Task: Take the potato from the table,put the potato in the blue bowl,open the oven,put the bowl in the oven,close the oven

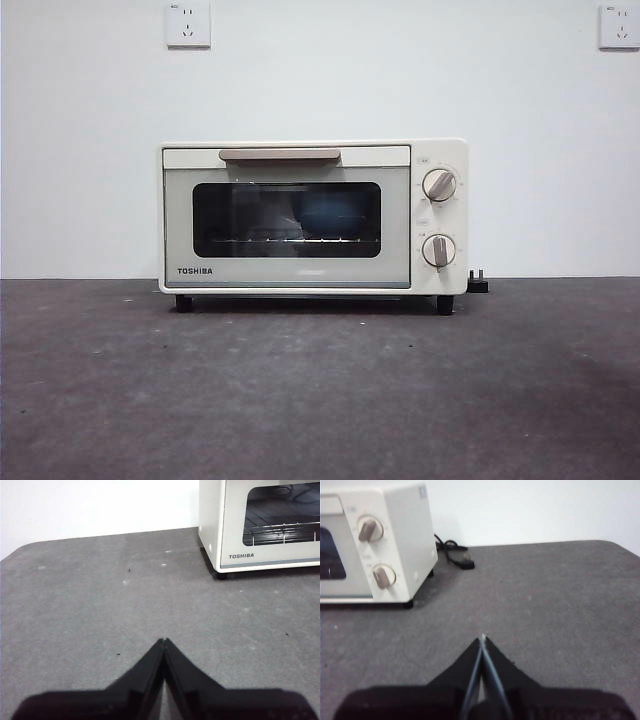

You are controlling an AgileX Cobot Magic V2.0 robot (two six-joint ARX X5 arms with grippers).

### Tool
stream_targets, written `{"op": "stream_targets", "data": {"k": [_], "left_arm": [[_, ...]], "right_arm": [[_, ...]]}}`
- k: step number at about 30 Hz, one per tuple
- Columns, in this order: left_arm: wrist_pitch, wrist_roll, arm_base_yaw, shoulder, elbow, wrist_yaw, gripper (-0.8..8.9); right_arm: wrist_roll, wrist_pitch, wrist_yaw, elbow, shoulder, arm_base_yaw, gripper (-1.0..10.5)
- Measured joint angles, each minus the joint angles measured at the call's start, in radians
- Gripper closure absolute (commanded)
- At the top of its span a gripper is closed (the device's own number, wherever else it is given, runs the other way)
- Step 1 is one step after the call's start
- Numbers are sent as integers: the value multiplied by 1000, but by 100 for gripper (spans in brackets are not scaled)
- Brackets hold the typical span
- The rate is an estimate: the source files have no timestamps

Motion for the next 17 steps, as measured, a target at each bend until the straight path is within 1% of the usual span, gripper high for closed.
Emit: {"op": "stream_targets", "data": {"k": [4,9,17], "left_arm": [[0,0,0,6,0,0,818],[0,-1,0,10,0,0,818],[0,-3,0,12,0,0,817]], "right_arm": [[-20,-61,-2,0,0,0,945],[-36,-60,-2,0,0,0,946],[-13,-59,-1,0,0,0,946]]}}
